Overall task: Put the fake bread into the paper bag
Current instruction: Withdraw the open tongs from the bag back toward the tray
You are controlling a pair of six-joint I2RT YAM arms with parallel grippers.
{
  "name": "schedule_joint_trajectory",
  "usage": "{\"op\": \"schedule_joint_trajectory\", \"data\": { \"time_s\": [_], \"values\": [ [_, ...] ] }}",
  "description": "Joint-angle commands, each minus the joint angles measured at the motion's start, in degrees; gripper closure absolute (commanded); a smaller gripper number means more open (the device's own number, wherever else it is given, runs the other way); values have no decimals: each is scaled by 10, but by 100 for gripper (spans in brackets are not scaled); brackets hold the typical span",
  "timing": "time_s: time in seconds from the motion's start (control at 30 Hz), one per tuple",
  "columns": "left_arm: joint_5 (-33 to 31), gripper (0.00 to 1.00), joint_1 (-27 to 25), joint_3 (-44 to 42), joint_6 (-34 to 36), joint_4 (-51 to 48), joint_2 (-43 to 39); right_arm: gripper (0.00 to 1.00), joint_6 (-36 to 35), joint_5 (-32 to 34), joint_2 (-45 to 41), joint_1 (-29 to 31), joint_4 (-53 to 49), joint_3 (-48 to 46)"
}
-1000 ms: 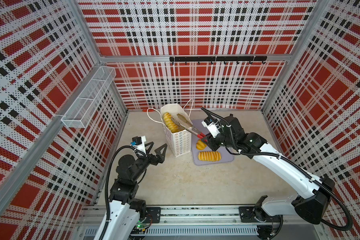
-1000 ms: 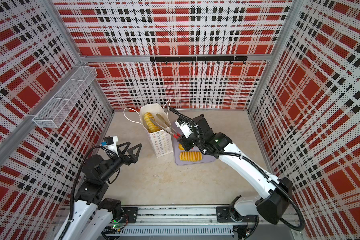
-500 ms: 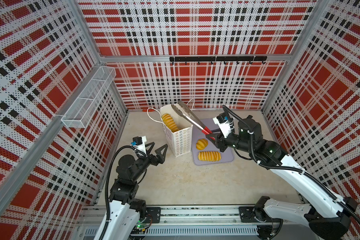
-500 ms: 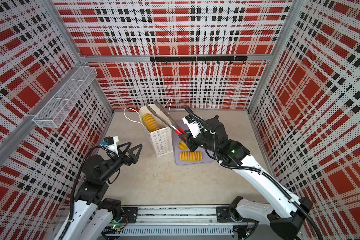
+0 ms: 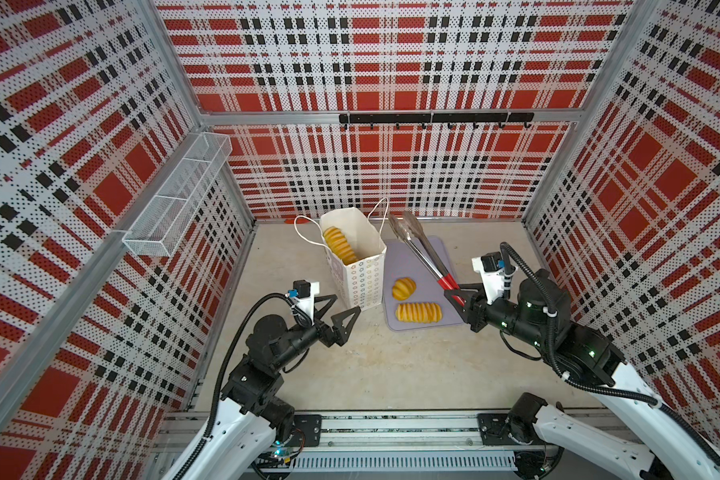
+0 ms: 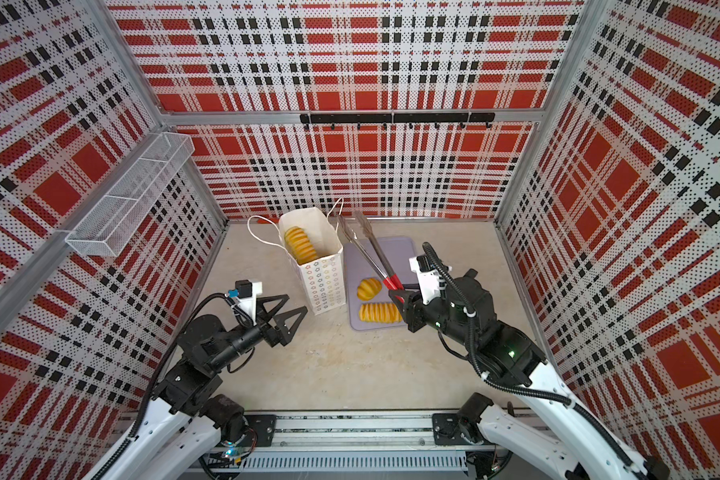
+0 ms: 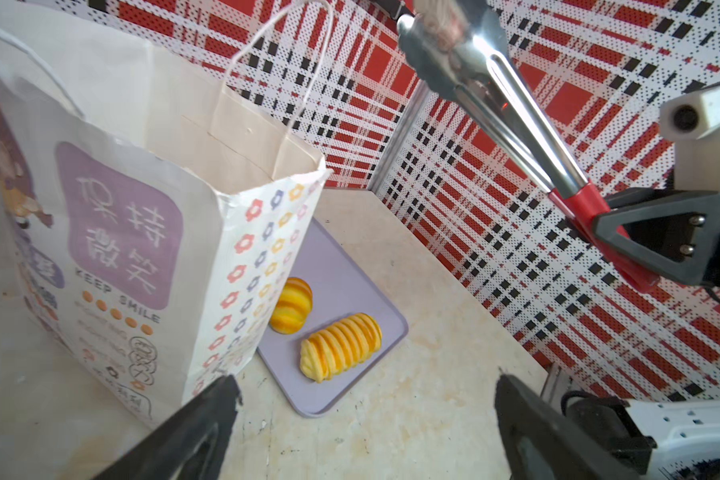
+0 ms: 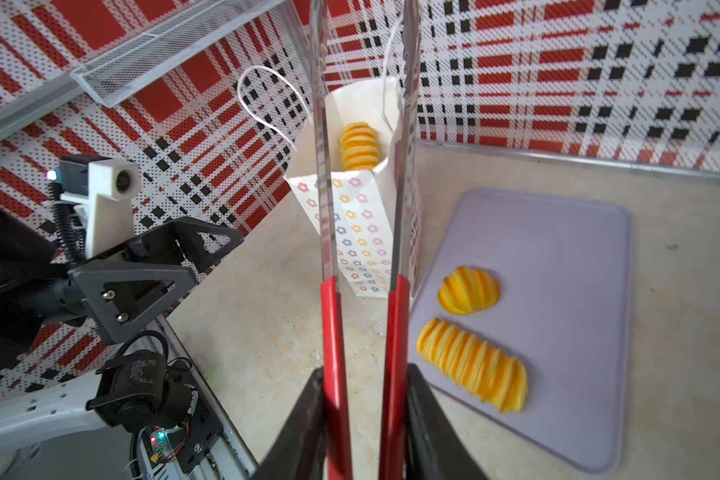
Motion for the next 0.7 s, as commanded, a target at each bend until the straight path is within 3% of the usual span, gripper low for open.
{"op": "schedule_joint_trajectory", "data": {
  "time_s": [0.0,0.3,0.67],
  "values": [
    [-43,0,-43,3,8,-13,8,68,87,43,-41,3,-57,-24],
    [-70,1,-116,14,8,-26,71,69,173,22,-60,2,-108,-103],
    [-94,2,-128,45,42,-46,132,69,155,-67,13,-47,-66,-139]
  ]
}}
